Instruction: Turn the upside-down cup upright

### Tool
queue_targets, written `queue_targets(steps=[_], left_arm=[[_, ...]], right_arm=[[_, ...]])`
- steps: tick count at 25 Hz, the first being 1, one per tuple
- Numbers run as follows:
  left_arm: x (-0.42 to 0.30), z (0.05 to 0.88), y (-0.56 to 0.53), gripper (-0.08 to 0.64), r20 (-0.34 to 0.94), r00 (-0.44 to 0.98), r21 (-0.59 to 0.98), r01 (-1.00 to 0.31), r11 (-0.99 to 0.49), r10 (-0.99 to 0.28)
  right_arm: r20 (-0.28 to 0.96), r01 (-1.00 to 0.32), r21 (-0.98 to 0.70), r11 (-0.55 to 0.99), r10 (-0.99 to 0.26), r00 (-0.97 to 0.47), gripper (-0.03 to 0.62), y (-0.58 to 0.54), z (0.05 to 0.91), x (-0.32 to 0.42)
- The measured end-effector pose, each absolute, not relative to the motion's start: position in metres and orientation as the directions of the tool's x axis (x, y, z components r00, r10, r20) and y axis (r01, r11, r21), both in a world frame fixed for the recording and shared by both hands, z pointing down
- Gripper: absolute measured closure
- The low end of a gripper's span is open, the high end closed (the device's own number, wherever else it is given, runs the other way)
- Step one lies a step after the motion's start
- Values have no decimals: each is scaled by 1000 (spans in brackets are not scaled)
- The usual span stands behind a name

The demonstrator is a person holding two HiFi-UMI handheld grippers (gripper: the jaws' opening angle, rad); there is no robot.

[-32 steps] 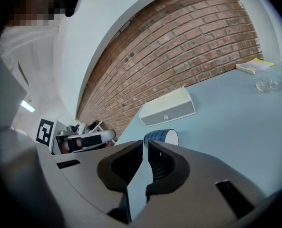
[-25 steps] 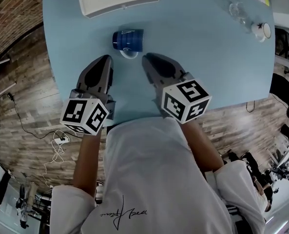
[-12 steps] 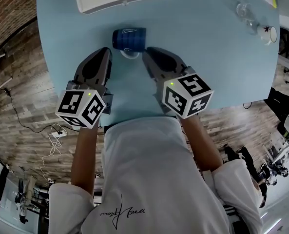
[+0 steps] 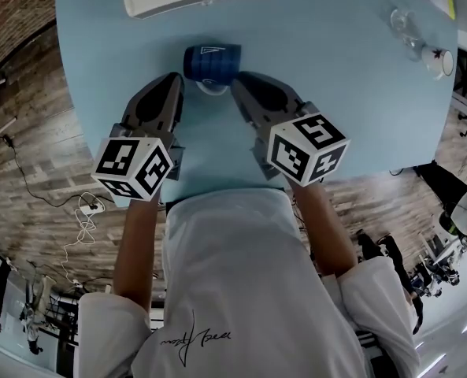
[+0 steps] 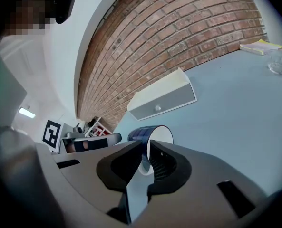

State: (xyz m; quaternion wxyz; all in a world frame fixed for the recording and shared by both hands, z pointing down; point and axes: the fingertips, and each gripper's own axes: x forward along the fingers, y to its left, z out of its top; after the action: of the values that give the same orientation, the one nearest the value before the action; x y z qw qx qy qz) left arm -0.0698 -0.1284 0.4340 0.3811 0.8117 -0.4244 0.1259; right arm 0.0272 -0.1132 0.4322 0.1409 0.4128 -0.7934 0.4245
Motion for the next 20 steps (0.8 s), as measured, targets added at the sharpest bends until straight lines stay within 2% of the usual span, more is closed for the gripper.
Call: queue_targets(steps=[20], left_arm=[[-64,445,-122,551,523,628,531,-769,-357,-576]], right_arm=[[519,-707,-646,287,-513,-683,568,-106,438,10]])
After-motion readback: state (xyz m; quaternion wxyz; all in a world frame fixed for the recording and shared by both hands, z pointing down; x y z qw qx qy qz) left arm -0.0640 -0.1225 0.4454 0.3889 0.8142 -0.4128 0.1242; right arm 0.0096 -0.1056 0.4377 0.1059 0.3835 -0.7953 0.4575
